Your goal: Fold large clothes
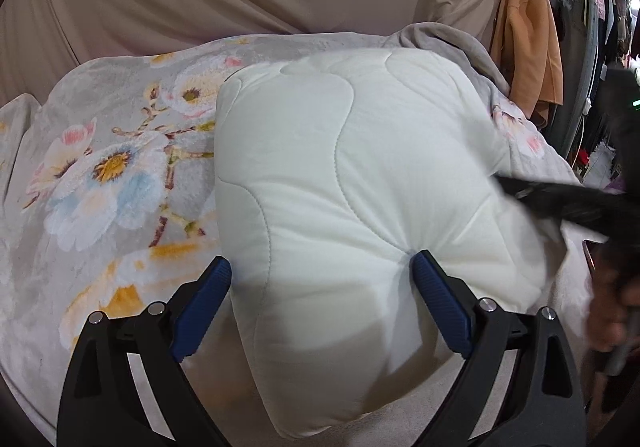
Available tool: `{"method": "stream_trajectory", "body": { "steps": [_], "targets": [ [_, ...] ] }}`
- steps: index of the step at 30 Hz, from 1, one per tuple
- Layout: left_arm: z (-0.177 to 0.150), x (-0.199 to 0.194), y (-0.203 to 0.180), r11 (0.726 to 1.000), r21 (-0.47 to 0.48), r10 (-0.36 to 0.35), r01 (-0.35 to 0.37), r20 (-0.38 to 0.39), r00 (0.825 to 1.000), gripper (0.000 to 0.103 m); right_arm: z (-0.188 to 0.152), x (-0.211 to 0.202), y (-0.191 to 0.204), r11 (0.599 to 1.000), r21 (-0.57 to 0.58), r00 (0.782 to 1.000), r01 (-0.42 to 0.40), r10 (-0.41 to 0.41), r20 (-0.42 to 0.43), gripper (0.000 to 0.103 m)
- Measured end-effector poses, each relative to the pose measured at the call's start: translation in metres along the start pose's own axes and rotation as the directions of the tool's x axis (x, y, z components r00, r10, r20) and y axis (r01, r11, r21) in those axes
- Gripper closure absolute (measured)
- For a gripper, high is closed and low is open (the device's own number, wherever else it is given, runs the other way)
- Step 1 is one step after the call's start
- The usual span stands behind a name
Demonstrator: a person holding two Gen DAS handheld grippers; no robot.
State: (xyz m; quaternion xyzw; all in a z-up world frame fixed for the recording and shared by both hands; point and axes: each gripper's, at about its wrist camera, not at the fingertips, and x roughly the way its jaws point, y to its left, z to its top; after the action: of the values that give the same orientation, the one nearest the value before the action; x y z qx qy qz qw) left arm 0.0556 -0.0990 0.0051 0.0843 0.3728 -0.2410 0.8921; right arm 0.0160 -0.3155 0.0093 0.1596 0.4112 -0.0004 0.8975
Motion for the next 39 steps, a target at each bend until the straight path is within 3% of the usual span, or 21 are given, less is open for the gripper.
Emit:
{"method": "stream_trajectory", "body": {
  "steps": [2, 6, 9, 12, 14, 15, 16, 18, 20, 23, 27, 32, 37, 39],
  "targets": [
    [0.0, 0.001, 0.0, 1.0, 0.004, 0.011, -0.011, -0.004, 1.0, 0.013, 0.001, 0.0, 0.005, 0.999, 0.008, 0.999, 0.032, -0.032, 0.01, 0.103],
    [-0.001, 0.003, 0.005, 1.0, -0.005, -0.003, 0.003, -0.01, 1.0, 0.013, -0.006, -0.04, 0.017, 1.0, -0.007, 0.991, 0.031, -0.029, 0.134, 0.102],
    [-0.001, 0.004, 0.004, 1.0, -0.008, -0.017, 0.017, -0.01, 1.0, 0.011, -0.02, -0.018, 0.008, 0.998, -0.009, 0.995, 0.068, -0.067, 0.078, 0.102],
    [-0.001, 0.004, 0.001, 1.0, 0.003, -0.014, 0.014, -0.011, 1.0, 0.011, -0.023, -0.015, 0.0, 0.999, 0.027, 0.997, 0.046, -0.048, 0.065, 0.103],
    [0.002, -0.004, 0.009, 0.999, -0.017, -0.048, 0.048, -0.005, 0.999, 0.011, -0.018, -0.041, -0.005, 0.998, 0.06, 0.993, -0.034, 0.027, 0.116, 0.099],
    [0.005, -0.008, 0.016, 0.995, -0.048, -0.088, 0.087, -0.004, 0.996, 0.012, -0.016, -0.052, -0.009, 0.995, 0.076, 0.989, -0.061, 0.05, 0.142, 0.091],
    [0.009, -0.011, 0.025, 0.989, -0.079, -0.123, 0.122, -0.002, 0.992, 0.011, -0.012, -0.063, -0.017, 0.992, 0.101, 0.985, -0.07, 0.052, 0.163, 0.075],
    [0.016, -0.014, 0.039, 0.973, -0.143, -0.184, 0.183, 0.007, 0.983, 0.008, -0.006, -0.071, -0.034, 0.986, 0.148, 0.982, -0.07, 0.042, 0.184, 0.061],
    [0.026, -0.008, 0.055, 0.954, -0.206, -0.224, 0.219, -0.002, 0.975, 0.008, -0.001, -0.063, -0.053, 0.976, 0.209, 0.988, -0.055, 0.023, 0.151, 0.06],
    [0.033, 0.014, 0.07, 0.925, -0.292, -0.266, 0.245, -0.035, 0.963, 0.008, 0.0, -0.031, -0.075, 0.948, 0.3, 0.994, -0.11, 0.101, 0.047, 0.058],
    [0.032, 0.041, 0.071, 0.89, -0.35, -0.34, 0.293, -0.08, 0.937, 0.005, -0.004, 0.008, -0.076, 0.908, 0.351, 0.965, -0.228, 0.259, -0.043, 0.057],
    [0.033, 0.047, 0.051, 0.929, -0.294, -0.256, 0.223, -0.08, 0.963, 0.005, -0.003, 0.03, -0.067, 0.901, 0.344, 0.95, -0.265, 0.304, -0.065, 0.048],
    [0.036, 0.047, 0.035, 0.962, -0.228, -0.176, 0.152, -0.086, 0.981, 0.005, -0.004, 0.037, -0.066, 0.909, 0.284, 0.946, -0.306, 0.325, -0.019, 0.049],
    [0.038, 0.044, 0.03, 0.969, -0.203, -0.157, 0.139, -0.078, 0.984, 0.005, -0.006, 0.035, -0.067, 0.911, 0.253, 0.942, -0.327, 0.334, 0.014, 0.054]
  ]
}}
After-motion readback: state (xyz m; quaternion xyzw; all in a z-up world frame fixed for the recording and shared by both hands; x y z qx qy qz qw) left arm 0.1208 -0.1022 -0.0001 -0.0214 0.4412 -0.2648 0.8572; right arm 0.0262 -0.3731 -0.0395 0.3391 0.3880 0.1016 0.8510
